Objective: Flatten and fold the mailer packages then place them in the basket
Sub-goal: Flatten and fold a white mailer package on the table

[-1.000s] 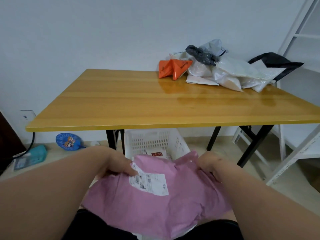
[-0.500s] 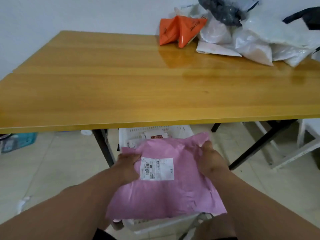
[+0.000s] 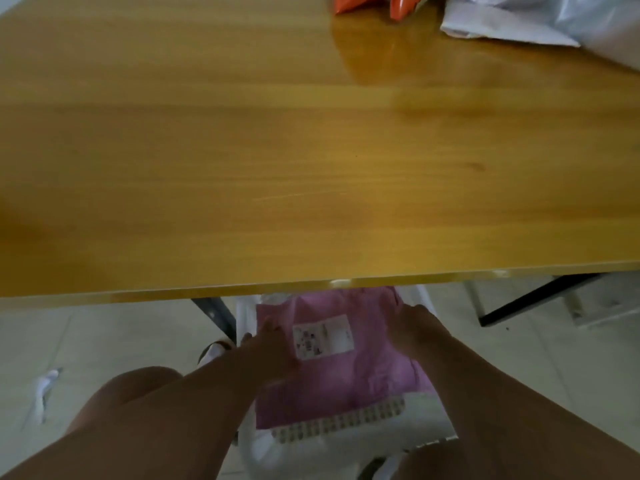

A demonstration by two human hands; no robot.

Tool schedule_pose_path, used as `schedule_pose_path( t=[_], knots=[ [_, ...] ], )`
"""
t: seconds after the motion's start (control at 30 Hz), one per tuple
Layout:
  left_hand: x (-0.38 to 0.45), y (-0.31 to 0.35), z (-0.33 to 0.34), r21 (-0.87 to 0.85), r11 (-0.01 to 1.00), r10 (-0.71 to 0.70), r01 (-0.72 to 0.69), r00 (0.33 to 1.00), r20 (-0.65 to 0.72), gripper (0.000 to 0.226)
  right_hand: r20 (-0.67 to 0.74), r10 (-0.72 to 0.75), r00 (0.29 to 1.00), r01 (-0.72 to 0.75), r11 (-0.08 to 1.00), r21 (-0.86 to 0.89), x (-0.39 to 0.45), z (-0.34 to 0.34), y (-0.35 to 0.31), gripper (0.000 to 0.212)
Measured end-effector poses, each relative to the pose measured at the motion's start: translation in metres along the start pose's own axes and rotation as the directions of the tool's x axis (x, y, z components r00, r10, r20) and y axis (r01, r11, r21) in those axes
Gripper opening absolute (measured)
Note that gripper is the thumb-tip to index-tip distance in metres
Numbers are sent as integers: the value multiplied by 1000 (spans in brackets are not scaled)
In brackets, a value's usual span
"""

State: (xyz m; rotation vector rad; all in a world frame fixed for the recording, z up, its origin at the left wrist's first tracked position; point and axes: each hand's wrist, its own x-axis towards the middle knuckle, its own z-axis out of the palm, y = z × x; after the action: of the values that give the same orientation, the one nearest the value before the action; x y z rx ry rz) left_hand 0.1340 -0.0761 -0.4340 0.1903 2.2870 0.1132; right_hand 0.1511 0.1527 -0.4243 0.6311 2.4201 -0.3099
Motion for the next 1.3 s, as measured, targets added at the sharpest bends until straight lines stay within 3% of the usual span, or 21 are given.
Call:
schedule_pose_path(
  t=[0.07,0.2,0.4,0.63,0.8,0.87,0.97,1.07,1.13,1.23,1.3],
  knots=[
    [7,0,2,34,996,81,-82,996,37,54,54,11,998,-11,1000,-6,-4,-3,-1,44],
    [3,-1,-10,93,991,91,-99,992,86,40,167,33,985,-25,998,-51,-7,-7,0,37],
    [-10,-3,-36,103,985,129,-137,988,82,45,212,-34,977,58,992,-108,-31,-28,-8,21],
    [-65,8,-61,193,966,155,-173,982,105,60,155,-155,976,152,988,32,-82,-60,-22,30],
    [-131,36,-91,258,938,219,-232,973,76,57,247,-238,939,254,966,-38,-137,-98,-24,24],
    [-161,52,-109,187,951,234,-244,969,78,51,275,-240,931,242,970,28,-156,-116,-25,31],
    [-201,70,-139,-57,972,233,-228,963,137,43,294,-240,925,202,967,155,-180,-141,-26,36],
    [-227,78,-168,-194,960,235,-200,955,178,35,288,-284,915,220,947,234,-196,-166,-26,28],
    [-238,81,-185,-220,945,272,-241,955,121,32,269,-314,910,240,931,275,-202,-181,-27,13],
    [-240,84,-208,-198,902,358,-382,922,-147,32,207,-337,918,256,905,340,-204,-201,-30,9],
    [-232,86,-222,-147,881,387,-449,864,-322,32,81,-356,931,302,875,379,-202,-216,-34,9]
  ],
)
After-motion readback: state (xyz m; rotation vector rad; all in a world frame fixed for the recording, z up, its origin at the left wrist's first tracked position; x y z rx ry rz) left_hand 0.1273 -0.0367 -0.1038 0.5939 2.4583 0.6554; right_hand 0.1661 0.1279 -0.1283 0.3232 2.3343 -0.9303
